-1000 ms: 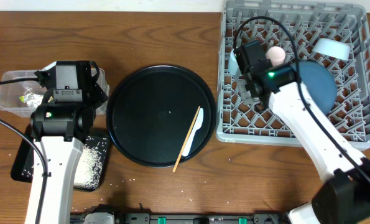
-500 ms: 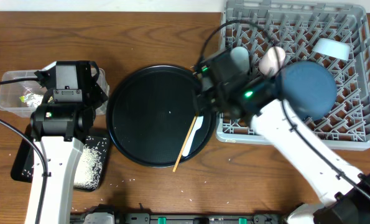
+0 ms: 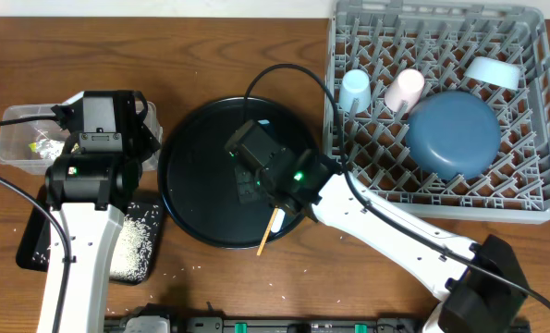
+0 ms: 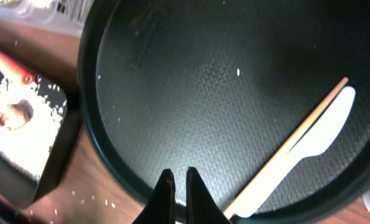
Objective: Sort waste into correct bins and load items into the dishwasher rack
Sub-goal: 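Release the plate and move the right gripper back to the black tray, then grasp the wooden chopstick on the black tray with the right gripper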
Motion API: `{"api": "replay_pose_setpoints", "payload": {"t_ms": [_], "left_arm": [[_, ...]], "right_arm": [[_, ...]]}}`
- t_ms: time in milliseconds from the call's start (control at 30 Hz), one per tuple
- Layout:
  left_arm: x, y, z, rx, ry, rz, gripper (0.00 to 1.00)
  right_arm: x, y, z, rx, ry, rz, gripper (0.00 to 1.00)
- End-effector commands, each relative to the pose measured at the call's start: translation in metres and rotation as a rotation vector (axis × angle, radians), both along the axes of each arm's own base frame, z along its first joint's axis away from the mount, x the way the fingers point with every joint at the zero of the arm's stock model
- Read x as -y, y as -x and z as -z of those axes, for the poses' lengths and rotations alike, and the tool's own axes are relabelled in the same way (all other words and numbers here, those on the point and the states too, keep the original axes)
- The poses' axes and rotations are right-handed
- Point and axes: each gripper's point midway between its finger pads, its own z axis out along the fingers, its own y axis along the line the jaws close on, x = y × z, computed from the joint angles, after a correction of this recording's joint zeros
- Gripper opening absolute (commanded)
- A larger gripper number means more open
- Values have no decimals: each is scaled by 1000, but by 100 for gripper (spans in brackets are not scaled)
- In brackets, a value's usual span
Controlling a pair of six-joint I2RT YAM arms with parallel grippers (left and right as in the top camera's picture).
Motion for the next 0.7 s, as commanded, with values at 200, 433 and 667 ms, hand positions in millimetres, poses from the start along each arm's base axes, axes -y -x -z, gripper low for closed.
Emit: {"api": "replay_pose_setpoints", "payload": {"t_ms": [200,433,667], "left_arm": [[-2,1,0,4,3,-20,98],[-2,1,0,4,3,-20,98],[-2,1,0,4,3,-20,98]], "right_arm": [[-4,-1,1,23,18,28,1],[-15,9,12,32,48,-44,1],[-18,13,12,15,37,-50,1]]}}
